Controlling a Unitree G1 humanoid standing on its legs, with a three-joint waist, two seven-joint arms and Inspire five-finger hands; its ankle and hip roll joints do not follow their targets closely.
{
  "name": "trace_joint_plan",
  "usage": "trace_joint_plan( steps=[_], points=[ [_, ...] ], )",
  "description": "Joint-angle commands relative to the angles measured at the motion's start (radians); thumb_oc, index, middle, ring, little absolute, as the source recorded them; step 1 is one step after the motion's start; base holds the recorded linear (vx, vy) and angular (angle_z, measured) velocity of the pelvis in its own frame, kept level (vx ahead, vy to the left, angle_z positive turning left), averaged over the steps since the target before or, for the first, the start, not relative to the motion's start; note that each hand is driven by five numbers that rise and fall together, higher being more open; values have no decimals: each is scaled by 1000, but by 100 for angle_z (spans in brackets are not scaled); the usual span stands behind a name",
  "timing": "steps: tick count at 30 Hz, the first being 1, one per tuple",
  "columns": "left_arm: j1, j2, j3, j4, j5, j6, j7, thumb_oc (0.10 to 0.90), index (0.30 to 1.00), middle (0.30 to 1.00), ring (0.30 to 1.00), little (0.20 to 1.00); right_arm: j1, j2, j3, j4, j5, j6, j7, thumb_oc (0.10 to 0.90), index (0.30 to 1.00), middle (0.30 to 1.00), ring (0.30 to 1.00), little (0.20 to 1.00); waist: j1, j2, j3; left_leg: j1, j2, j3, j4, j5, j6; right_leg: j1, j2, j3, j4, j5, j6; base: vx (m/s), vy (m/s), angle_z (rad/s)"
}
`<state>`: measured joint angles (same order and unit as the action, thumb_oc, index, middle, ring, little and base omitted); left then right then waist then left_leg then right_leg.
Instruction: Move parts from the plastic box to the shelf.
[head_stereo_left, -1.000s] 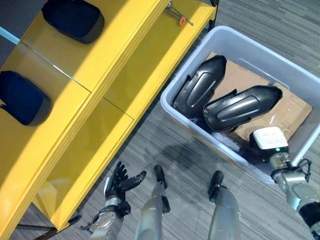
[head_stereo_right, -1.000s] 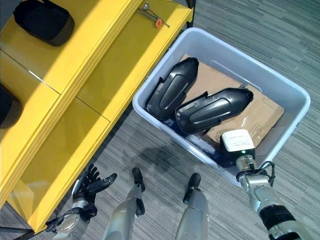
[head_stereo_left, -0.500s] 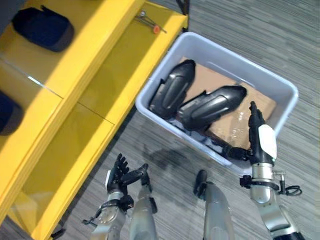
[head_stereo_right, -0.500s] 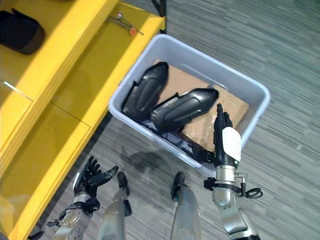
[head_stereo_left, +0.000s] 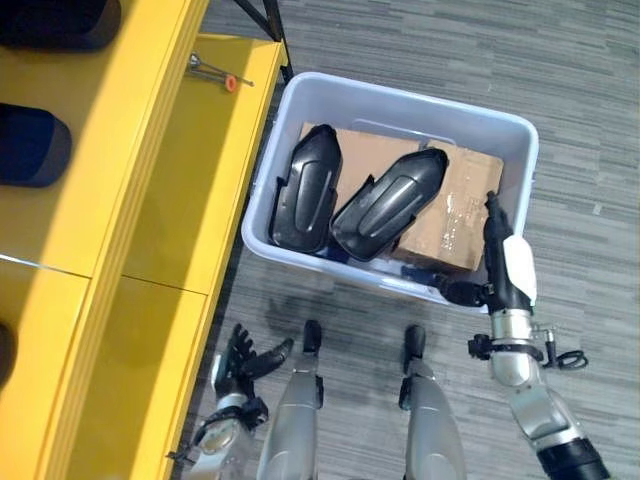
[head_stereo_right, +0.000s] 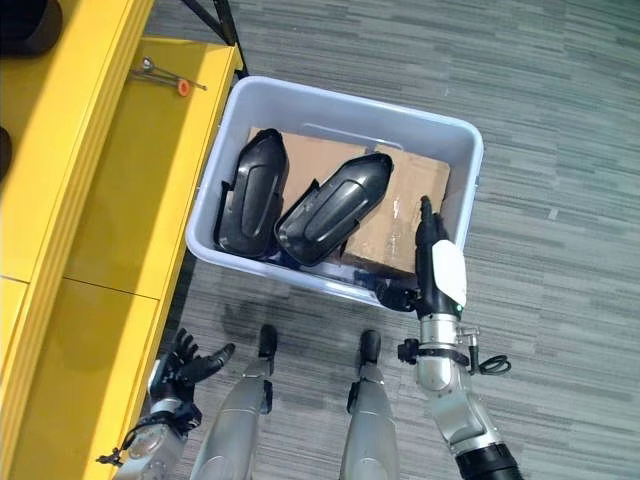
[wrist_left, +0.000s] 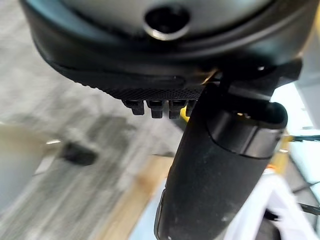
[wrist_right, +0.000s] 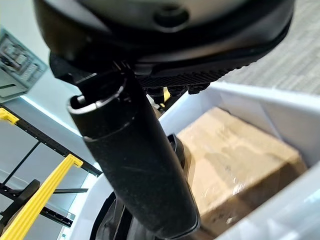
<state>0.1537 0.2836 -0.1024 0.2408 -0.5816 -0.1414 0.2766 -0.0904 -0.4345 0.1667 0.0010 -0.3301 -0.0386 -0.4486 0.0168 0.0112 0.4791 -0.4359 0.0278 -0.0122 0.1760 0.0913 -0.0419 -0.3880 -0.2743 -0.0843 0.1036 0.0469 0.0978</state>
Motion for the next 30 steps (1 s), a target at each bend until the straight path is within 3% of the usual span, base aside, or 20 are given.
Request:
trace_joint_plan(
  steps=[1, 8, 15, 24, 30],
  points=[
    [68, 37, 48, -84, 18, -62, 26, 900, 1000, 1000, 1000, 1000, -99, -29, -29, -97, 13, -64, -28, 900, 1000, 1000, 1000, 1000, 11, -40, -42, 55, 109, -37, -5, -49, -39, 68, -28, -4, 48, 2, 70, 17, 39, -13],
    [63, 37, 34, -105, 10, -58, 37, 900, 1000, 1000, 1000, 1000, -127, -32, -14, -124, -8, -64, -26, 900, 1000, 1000, 1000, 1000, 2, -51, -16, 33, 110, -25, 7, -56, -38, 36, -32, -7, 54, 11, 71, 7, 10, 4],
    [25, 45, -30, -136, 0, -51, 49, 900, 1000, 1000, 1000, 1000, -333, 8, 100, -128, 27, -67, -49, 900, 1000, 1000, 1000, 1000, 20, -52, 37, 1, 127, -31, -14, -38, -53, -19, -28, -26, 78, 5, 67, -12, -47, -7],
    [1, 68, -76, -128, -15, -46, 48, 900, 1000, 1000, 1000, 1000, -603, 54, 181, -17, 250, -89, -45, 900, 1000, 1000, 1000, 1000, 56, -56, 41, -53, 133, -37, -31, -16, -60, -79, -26, -40, 79, 22, 64, 0, -17, 3],
    [-26, 71, -88, -118, -37, -45, 62, 900, 1000, 1000, 1000, 1000, -686, 104, 200, 80, 387, -95, -52, 900, 1000, 1000, 1000, 1000, 74, -59, 41, -96, 140, -46, -28, -17, -64, -112, -24, -53, 81, 20, 63, 16, -24, 6]
  ],
)
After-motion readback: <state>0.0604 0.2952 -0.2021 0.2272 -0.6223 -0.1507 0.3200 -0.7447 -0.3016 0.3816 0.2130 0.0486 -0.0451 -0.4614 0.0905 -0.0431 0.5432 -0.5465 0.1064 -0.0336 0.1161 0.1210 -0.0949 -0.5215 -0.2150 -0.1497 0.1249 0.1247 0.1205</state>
